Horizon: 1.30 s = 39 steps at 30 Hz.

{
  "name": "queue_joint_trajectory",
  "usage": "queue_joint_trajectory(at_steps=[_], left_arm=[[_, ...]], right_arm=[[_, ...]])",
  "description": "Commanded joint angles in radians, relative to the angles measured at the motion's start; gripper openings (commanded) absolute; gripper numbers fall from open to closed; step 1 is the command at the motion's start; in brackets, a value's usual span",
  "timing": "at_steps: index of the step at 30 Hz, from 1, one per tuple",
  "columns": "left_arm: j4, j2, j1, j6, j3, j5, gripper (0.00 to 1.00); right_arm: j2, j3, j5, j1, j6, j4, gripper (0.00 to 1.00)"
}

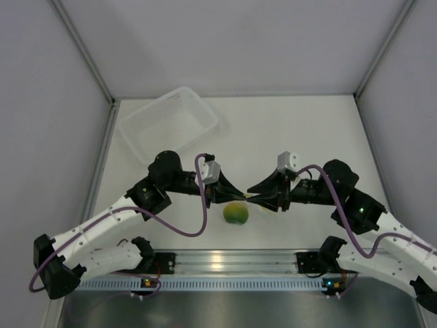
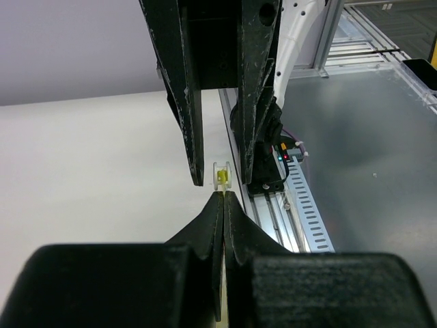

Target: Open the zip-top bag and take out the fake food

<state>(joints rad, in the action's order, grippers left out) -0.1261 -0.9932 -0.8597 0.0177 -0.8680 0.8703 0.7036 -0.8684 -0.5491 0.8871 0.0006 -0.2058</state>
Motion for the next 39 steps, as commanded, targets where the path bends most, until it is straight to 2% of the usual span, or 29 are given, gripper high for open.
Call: queue_joint_trajectory(at_steps=[1, 4, 7, 9, 12, 15, 17, 20, 21, 25, 29, 33, 39], left_arm=[[-0.021, 0.008, -0.001, 0.011, -0.04, 0.033, 0.0], [-0.021, 0.013, -0.001, 0.013, -0.039, 0.022, 0.0], [-0.021, 0.019, 0.001, 0.013, -0.037, 0.018, 0.0], [-0.021, 0.025, -0.001, 0.013, -0.035, 0.006, 0.0], [-0.021, 0.033, -0.001, 0.01, -0.031, -0.013, 0.0], [-0.021, 0.042, -0.001, 0.002, -0.031, -0.017, 0.0], [-0.021, 0.042, -0.001, -0.001, -0.032, -0.017, 0.0], [-0.021, 0.041, -0.001, -0.004, -0.034, -0.021, 0.0], [-0.021, 0.042, -0.001, -0.005, -0.034, -0.021, 0.0], [-0.021, 0.045, -0.001, -0.01, -0.032, -0.048, 0.0], [-0.023, 0.059, -0.001, -0.013, -0.029, -0.154, 0.0], [-0.024, 0.077, 0.001, -0.015, -0.022, -0.347, 0.0], [-0.036, 0.08, 0.001, -0.067, -0.02, -0.542, 0.0]], right_arm=[[0.007, -0.006, -0.031, -0.007, 0.029, 0.085, 0.29], [0.014, -0.003, -0.04, -0.008, 0.033, 0.083, 0.27], [0.016, -0.001, -0.038, -0.008, 0.036, 0.079, 0.13], [0.011, -0.003, -0.04, -0.008, 0.038, 0.072, 0.09], [0.002, 0.002, -0.032, -0.007, 0.036, 0.071, 0.11], [-0.004, 0.008, -0.029, -0.007, 0.041, 0.072, 0.2], [-0.004, 0.009, -0.028, -0.008, 0.045, 0.074, 0.22], [-0.003, 0.006, -0.029, -0.007, 0.047, 0.075, 0.16], [-0.001, 0.005, -0.029, -0.008, 0.047, 0.075, 0.07], [-0.001, -0.001, -0.022, -0.007, 0.045, 0.063, 0.0], [-0.012, -0.006, 0.02, -0.007, 0.018, 0.022, 0.0], [-0.042, -0.004, 0.081, -0.008, 0.007, -0.056, 0.0], [-0.087, -0.006, 0.143, -0.007, -0.044, -0.138, 0.0]])
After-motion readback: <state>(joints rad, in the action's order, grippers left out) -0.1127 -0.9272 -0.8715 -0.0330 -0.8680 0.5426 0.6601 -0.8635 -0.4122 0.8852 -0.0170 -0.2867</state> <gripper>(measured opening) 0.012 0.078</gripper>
